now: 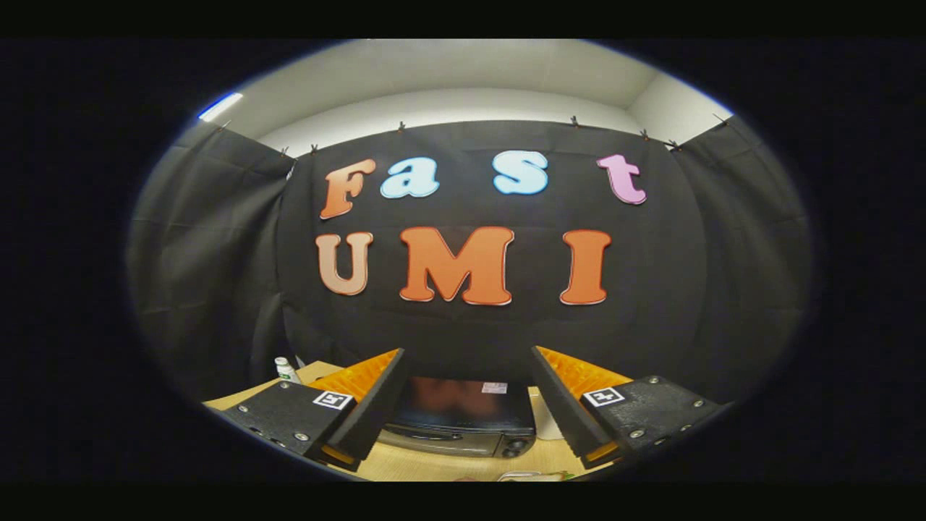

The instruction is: Open the toaster oven, put the food inside, and close the toaster oven door.

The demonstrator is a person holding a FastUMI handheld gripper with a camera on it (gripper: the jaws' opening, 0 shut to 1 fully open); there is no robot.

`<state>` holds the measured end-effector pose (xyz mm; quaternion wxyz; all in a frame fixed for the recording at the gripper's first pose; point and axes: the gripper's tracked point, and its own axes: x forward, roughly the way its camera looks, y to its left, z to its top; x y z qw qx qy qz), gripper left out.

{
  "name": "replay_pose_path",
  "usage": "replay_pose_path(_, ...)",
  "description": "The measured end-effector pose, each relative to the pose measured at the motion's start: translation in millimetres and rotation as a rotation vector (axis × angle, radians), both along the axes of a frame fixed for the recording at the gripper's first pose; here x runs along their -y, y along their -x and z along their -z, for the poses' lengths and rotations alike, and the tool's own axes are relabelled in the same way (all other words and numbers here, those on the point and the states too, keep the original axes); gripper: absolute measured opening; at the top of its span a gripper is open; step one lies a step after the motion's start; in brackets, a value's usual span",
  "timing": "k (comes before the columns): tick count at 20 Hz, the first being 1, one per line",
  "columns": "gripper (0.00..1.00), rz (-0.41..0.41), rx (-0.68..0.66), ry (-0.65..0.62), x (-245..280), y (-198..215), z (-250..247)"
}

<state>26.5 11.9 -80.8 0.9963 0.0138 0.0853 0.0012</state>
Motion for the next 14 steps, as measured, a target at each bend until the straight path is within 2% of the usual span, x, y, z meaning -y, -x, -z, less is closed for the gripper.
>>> replay_pose_path(4, 1.0, -0.002, -0.096, 0.019, -8.8, -13.8, 42.9)
replay_pose_path(14, 1.0, -0.124, -0.35, -0.008, -63.1, -37.5, 166.2)
